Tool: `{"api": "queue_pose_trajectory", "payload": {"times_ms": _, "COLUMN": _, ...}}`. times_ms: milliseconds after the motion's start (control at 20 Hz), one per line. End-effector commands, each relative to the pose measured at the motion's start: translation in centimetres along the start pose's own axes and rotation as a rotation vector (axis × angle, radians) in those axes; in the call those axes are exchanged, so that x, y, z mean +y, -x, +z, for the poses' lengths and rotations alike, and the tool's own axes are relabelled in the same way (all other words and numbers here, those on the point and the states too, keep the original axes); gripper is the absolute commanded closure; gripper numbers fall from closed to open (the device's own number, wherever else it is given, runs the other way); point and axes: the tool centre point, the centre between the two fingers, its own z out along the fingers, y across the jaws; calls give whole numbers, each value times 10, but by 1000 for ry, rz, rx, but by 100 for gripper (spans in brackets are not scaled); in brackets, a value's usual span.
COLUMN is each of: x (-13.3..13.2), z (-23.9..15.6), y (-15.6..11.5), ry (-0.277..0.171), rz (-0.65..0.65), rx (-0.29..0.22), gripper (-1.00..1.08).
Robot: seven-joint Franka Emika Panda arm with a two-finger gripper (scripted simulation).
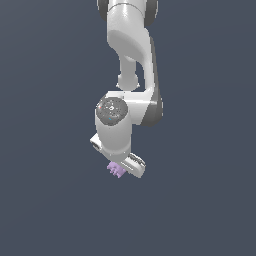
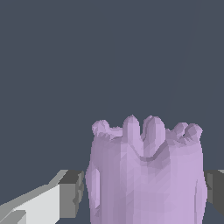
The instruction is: Pick up the object and move it to a goal position.
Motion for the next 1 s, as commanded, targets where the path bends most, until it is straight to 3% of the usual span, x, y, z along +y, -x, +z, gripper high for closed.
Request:
{"api": "queue_pose_trajectory", "payload": {"times_ms": 0, "x": 16, "z": -20, "y": -15, "ry": 0, "rz": 0, "rx": 0, "gripper": 108}}
{"api": "queue_pose_trajectory", "payload": {"times_ms": 450, "x": 66, "z": -80, "y": -64, "ry": 2, "rz": 0, "rx": -1, "gripper": 108}}
{"api": "queue_pose_trajectory", "payload": {"times_ms": 950, "x": 85, "z": -105, "y": -86, "ry": 2, "rz": 0, "rx": -1, "gripper": 108}}
